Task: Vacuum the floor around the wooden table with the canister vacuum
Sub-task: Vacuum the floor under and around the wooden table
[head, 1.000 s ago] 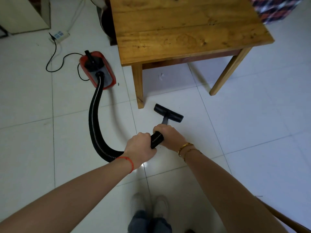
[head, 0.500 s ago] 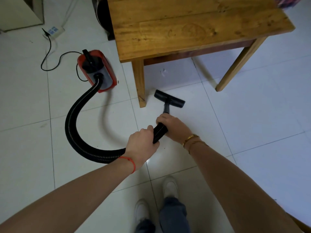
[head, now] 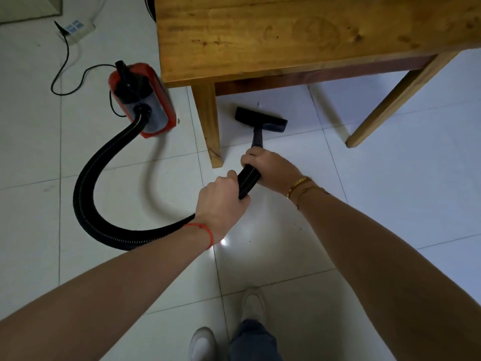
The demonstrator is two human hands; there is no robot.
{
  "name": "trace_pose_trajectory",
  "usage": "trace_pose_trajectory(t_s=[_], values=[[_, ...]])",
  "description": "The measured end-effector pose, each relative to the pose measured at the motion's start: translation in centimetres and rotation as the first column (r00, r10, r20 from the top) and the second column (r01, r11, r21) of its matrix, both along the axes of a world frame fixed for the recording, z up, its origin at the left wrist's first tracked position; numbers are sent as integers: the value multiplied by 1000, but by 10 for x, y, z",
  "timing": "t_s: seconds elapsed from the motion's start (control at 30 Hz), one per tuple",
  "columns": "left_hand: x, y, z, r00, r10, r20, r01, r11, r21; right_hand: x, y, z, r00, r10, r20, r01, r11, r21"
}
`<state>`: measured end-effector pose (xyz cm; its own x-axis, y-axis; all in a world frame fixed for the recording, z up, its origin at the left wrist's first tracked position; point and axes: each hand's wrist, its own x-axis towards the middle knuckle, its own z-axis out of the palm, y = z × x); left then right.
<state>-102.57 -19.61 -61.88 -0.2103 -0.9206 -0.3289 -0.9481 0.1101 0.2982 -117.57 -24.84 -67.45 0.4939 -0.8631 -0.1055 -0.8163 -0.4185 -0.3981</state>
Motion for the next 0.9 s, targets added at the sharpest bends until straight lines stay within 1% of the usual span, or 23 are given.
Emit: trace_pose_trajectory(t_s=[0.3,0.4,0.57,0.67,0.77,0.9], values=[[-25,-27,-27,998,46,-47,-48,998,-37,-24,-36,-24,999,41,-26,-42,998,-48],[-32,-38,-32,995,75,-59,-77,996,-41,-30,-47,-28,999,34,-22,-35,999,-33],[-40,-53,-37,993,94,-73,-97,994,-50,-34,-63,-31,999,-30,-44,31,999,32],[-40,-52,-35,996,61,-62,-64,997,-45,-36,-56,-30,996,-72,-55,74,997,32],[-33,-40,-32,999,16,-45,-17,999,-29,-32,-36,-28,992,-105,-72,104,995,-13],[-17,-19,-24,998,-53,18,53,999,-4,-20,-6,-24,986,-123,-115,114,990,-84]])
